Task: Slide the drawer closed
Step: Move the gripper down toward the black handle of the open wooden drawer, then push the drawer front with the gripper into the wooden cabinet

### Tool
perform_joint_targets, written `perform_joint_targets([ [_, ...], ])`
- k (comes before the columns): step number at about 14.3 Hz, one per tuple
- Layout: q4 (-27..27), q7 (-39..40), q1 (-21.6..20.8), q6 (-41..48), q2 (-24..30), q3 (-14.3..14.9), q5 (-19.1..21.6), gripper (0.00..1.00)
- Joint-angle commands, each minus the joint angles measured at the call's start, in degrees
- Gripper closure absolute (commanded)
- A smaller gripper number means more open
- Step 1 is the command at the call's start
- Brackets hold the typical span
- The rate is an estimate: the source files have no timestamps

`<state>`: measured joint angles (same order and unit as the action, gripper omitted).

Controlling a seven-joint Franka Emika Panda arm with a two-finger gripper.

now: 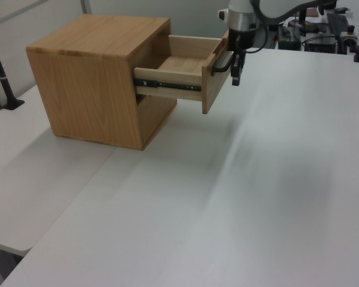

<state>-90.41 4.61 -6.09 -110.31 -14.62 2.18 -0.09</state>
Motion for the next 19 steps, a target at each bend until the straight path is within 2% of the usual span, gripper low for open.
perform_joint_targets([
  [1, 10.06, 0.75, 0.55, -2.62, -7.69, 0.19, 1.14, 1.0],
  [5, 11.31, 0.4, 0.55, -14.11, -10.33, 0.02, 1.41, 1.0],
  [8, 11.66, -3.1, 0.38, -29.56, -13.93, -0.24, 1.23, 1.0],
  [13, 11.57, -3.55, 0.2, -48.48, -17.81, -0.24, 1.06, 1.0],
  [19, 11.05, -3.55, 0.38, -51.94, -18.61, -0.24, 1.14, 1.0],
])
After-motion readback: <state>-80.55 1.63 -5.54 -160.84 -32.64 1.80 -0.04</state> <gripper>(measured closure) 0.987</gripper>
